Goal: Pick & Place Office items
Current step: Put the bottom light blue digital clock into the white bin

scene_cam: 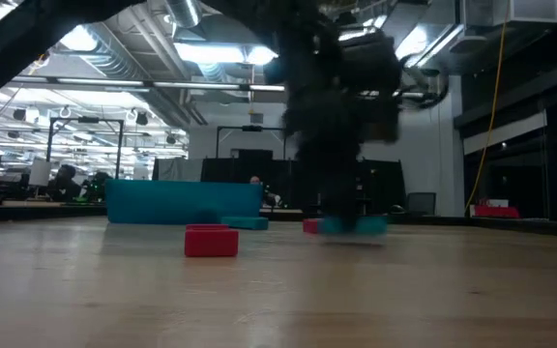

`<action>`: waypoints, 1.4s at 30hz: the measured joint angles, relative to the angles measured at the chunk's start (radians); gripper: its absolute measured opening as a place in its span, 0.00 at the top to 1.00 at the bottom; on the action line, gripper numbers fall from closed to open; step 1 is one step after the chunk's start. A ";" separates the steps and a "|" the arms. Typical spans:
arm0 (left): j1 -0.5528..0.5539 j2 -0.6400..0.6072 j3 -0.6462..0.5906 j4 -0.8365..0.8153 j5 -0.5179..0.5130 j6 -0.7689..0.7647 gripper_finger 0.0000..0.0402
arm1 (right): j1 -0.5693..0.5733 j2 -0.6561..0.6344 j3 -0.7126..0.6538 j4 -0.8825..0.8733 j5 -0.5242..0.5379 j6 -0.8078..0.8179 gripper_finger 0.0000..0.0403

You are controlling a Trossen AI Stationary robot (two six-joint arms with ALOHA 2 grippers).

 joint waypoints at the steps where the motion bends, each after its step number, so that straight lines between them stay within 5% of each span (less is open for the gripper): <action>1: 0.006 0.002 0.037 0.004 0.025 -0.011 0.65 | 0.000 0.000 0.000 0.000 0.000 0.000 0.25; 11: 0.037 -0.014 0.405 0.163 0.228 -0.111 0.66 | 0.000 0.000 0.000 0.000 -0.021 0.005 0.25; 32: -0.175 0.201 0.415 0.734 0.347 -0.397 0.66 | 0.000 0.000 0.000 0.000 -0.028 0.020 0.25; 42: -0.152 0.291 0.414 0.687 0.331 -0.435 0.66 | 0.000 0.000 0.000 0.000 -0.026 0.039 0.25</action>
